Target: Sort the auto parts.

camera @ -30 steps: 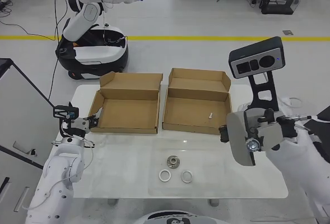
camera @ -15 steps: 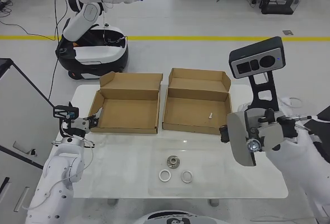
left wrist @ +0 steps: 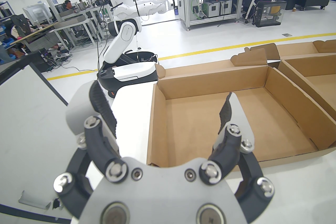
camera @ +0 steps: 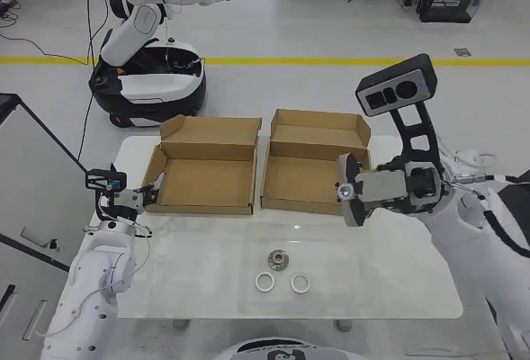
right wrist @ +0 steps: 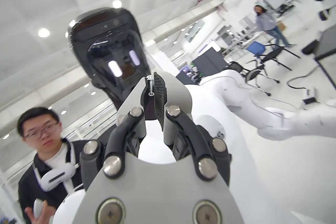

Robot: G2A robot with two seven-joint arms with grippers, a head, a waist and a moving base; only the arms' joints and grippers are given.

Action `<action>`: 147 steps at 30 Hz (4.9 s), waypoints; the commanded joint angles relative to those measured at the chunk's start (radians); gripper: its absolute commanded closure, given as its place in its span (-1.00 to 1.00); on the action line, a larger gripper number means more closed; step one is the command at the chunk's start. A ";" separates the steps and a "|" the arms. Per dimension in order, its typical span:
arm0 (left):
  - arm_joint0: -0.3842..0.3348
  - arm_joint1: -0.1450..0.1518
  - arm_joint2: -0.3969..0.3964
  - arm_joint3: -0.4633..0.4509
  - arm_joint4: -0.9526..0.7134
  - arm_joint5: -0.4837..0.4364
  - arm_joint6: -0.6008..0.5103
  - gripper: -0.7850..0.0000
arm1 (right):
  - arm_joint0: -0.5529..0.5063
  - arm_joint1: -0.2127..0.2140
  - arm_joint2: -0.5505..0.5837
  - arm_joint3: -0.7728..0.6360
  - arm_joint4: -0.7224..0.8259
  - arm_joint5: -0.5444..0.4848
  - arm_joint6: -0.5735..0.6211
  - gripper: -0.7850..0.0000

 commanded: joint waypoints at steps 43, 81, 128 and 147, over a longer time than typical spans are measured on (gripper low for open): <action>0.000 0.000 0.000 0.000 0.000 0.000 0.000 -1.00 | 0.630 -0.051 -0.452 0.654 -1.481 0.084 0.476 1.00; 0.000 0.000 0.000 0.000 0.000 0.000 0.000 -1.00 | 0.725 -0.468 -0.893 1.339 -1.695 0.081 0.469 1.00; 0.000 0.000 0.000 0.000 0.000 0.000 0.000 -1.00 | 0.646 -0.659 -0.851 1.717 -1.735 0.056 0.309 0.33; 0.000 0.000 0.000 0.000 0.000 0.000 0.000 -1.00 | 0.719 -0.637 -0.749 1.737 -1.664 -0.011 0.239 -1.00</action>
